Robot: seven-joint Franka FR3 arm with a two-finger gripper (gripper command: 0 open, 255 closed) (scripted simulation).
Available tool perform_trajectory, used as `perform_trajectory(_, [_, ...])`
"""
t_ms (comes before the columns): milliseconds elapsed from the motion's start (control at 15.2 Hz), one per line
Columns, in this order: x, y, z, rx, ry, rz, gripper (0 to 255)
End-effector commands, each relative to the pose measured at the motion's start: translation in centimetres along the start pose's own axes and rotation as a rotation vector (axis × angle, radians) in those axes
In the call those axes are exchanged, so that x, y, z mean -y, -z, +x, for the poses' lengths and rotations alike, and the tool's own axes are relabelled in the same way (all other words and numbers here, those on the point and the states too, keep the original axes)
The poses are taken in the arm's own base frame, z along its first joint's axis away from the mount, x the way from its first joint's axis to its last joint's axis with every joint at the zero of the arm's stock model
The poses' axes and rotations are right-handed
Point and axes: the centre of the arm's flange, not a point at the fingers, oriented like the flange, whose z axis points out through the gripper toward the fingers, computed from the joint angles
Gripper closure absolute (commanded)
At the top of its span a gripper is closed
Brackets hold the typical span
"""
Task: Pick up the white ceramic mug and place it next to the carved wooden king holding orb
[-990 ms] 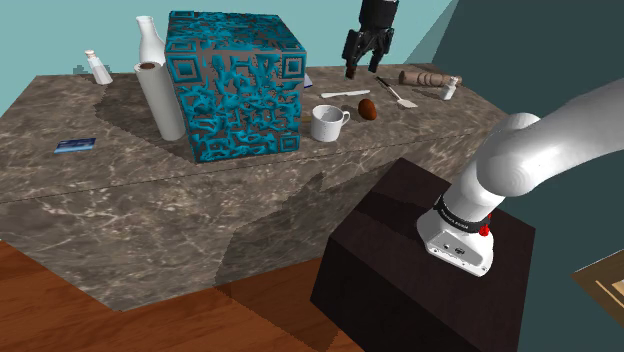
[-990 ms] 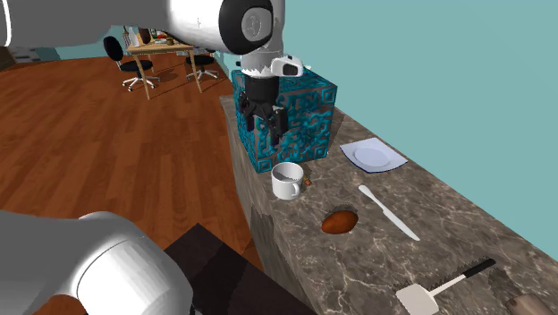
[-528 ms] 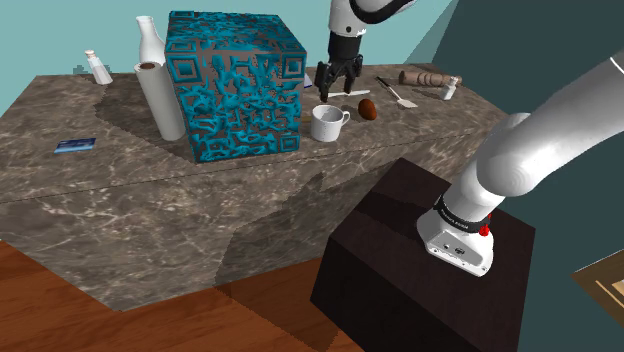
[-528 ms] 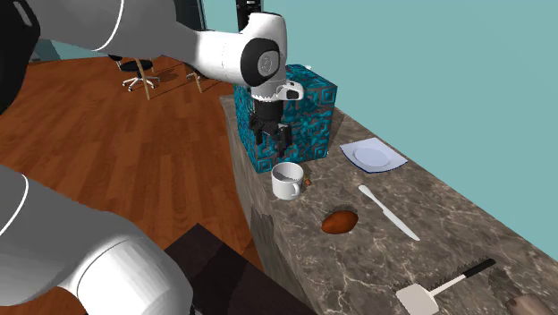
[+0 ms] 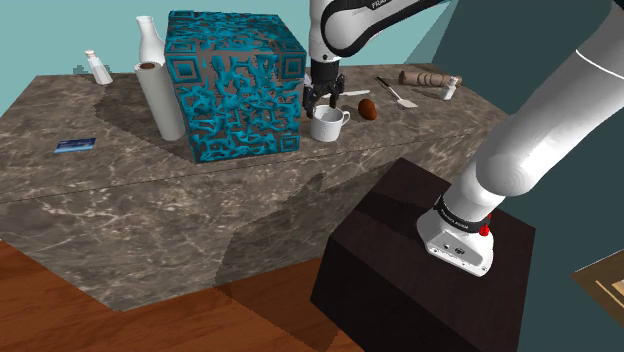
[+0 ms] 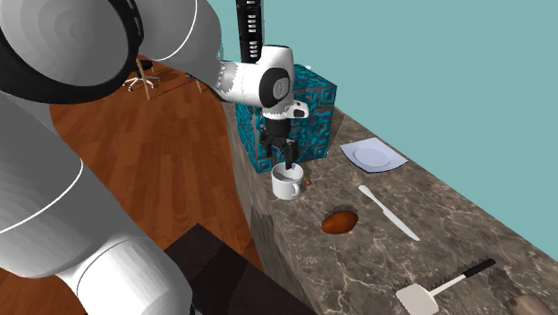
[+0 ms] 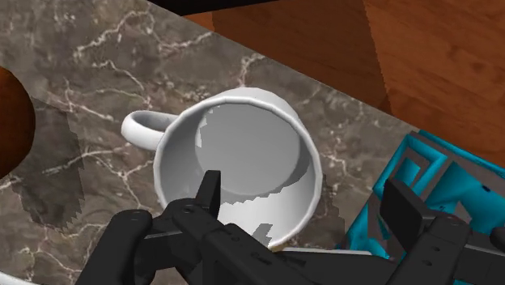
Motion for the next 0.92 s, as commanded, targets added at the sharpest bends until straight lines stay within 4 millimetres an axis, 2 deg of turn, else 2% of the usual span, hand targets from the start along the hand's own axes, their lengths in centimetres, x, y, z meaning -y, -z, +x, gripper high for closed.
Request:
perform_trajectory(0, [1.1,-1.4,0.2,-0.021,0.012,0.009,0])
perform_trajectory(264, [1.1,-3.8,0.3,-0.021,0.012,0.009,0])
perform_trajectory(792, [1.1,-3.8,0.3,-0.021,0.012,0.009,0])
perform_trajectory(858, [1.1,-3.8,0.2,-0.021,0.012,0.009,255])
